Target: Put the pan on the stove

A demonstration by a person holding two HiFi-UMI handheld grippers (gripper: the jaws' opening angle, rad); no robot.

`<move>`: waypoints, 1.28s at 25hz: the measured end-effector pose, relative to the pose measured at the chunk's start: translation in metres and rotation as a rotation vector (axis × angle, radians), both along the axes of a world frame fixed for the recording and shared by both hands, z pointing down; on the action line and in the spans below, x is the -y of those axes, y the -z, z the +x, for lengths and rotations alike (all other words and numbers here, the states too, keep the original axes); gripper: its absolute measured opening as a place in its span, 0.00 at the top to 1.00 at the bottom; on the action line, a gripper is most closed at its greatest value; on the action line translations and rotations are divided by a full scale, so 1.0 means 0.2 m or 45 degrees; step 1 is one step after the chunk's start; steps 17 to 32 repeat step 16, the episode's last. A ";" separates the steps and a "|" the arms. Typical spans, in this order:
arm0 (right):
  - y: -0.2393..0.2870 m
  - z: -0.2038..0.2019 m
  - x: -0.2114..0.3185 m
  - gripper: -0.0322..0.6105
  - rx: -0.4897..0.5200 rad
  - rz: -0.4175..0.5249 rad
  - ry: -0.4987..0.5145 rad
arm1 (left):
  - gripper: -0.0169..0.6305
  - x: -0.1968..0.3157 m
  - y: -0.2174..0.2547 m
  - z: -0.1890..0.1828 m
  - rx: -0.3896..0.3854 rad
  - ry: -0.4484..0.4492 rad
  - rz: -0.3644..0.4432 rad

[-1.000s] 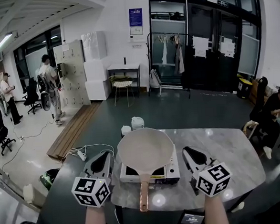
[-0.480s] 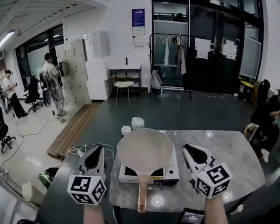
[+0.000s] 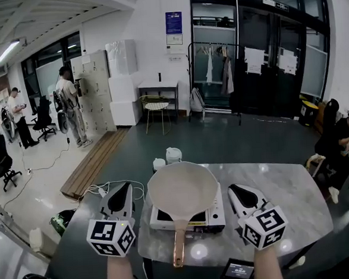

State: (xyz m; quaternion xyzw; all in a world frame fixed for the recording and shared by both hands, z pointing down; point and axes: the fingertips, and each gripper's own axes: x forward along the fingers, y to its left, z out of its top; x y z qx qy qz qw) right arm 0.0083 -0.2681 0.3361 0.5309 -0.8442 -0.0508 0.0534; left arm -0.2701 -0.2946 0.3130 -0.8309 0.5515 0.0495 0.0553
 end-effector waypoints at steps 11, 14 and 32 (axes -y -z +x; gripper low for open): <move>0.00 -0.01 -0.01 0.88 -0.003 -0.004 -0.004 | 0.96 -0.01 0.00 0.00 -0.008 -0.001 -0.007; 0.00 -0.01 -0.02 0.88 -0.004 -0.002 -0.008 | 0.96 -0.02 0.00 -0.01 -0.009 0.002 -0.007; -0.01 -0.01 -0.03 0.88 -0.003 -0.001 -0.017 | 0.96 -0.02 0.00 -0.01 -0.010 0.001 -0.005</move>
